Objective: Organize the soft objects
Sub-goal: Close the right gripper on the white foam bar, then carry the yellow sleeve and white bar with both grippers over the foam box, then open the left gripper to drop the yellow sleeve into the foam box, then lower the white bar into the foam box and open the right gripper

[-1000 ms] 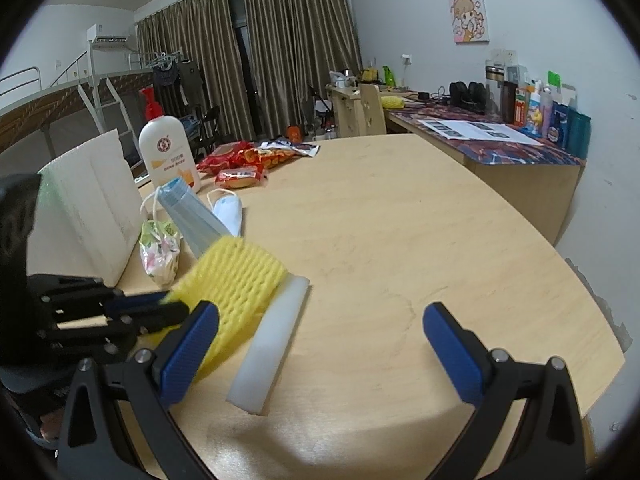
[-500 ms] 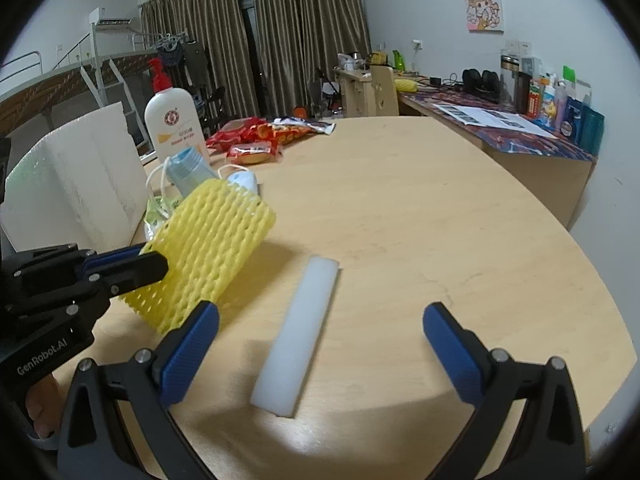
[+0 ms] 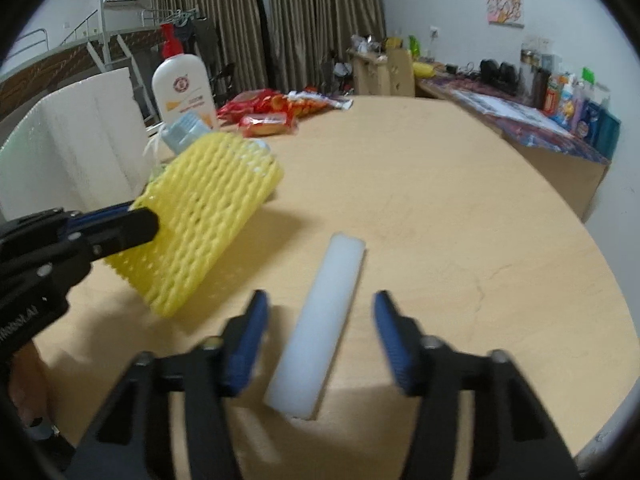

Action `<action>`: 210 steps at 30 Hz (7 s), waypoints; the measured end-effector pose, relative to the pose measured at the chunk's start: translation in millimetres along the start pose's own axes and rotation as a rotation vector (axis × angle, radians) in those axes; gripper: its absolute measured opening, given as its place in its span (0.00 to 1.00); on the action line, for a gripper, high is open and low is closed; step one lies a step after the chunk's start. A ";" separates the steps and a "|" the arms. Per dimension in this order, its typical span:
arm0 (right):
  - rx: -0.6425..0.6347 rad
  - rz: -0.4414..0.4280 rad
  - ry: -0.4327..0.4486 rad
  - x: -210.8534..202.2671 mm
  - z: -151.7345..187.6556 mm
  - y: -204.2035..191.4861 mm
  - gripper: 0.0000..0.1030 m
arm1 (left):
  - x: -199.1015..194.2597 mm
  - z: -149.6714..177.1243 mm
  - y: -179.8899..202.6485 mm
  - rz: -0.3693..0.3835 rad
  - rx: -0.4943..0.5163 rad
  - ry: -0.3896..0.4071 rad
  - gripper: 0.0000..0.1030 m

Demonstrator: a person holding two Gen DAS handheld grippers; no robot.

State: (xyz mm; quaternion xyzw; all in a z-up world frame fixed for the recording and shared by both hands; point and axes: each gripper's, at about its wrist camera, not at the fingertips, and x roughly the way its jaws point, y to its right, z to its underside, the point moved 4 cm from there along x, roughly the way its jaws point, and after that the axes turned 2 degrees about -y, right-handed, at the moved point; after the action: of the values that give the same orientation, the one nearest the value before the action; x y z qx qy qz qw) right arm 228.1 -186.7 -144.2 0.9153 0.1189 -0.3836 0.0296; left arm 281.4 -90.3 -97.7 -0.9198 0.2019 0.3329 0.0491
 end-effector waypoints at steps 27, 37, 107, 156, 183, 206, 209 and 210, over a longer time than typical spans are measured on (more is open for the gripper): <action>0.014 0.007 0.110 -36.3 -10.1 0.4 0.19 | -43.3 -11.7 14.5 0.050 0.052 0.124 0.09; 0.034 -0.009 0.243 -76.7 -30.2 -0.1 0.19 | -88.0 -29.7 21.6 0.007 0.079 0.227 0.09; -0.305 -0.384 0.516 -136.0 -104.4 -191.9 0.19 | -295.6 5.0 -127.0 -0.445 -0.152 0.461 0.09; -0.248 -0.429 0.413 -74.8 -156.3 -201.4 0.19 | -172.7 -60.6 -215.2 -0.246 -0.145 0.310 0.09; -0.232 -0.412 0.394 -70.1 -160.3 -205.6 0.19 | -193.3 -50.7 -229.1 -0.384 -0.197 0.433 0.98; -0.235 -0.441 0.363 -46.3 -162.1 -220.4 0.20 | -184.6 -42.3 -235.8 -0.343 -0.229 0.434 0.99; -0.231 -0.442 0.359 -45.6 -161.7 -220.3 0.23 | -184.8 -41.3 -235.4 -0.341 -0.223 0.433 0.99; -0.230 -0.443 0.357 -45.8 -161.4 -220.7 0.24 | -184.4 -40.8 -235.0 -0.340 -0.223 0.432 0.99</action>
State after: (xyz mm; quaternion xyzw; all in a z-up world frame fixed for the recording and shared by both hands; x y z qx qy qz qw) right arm 256.2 41.9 10.1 0.9106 0.3618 -0.1978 0.0273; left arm 272.0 177.7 40.1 -0.9897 0.0128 0.1364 -0.0415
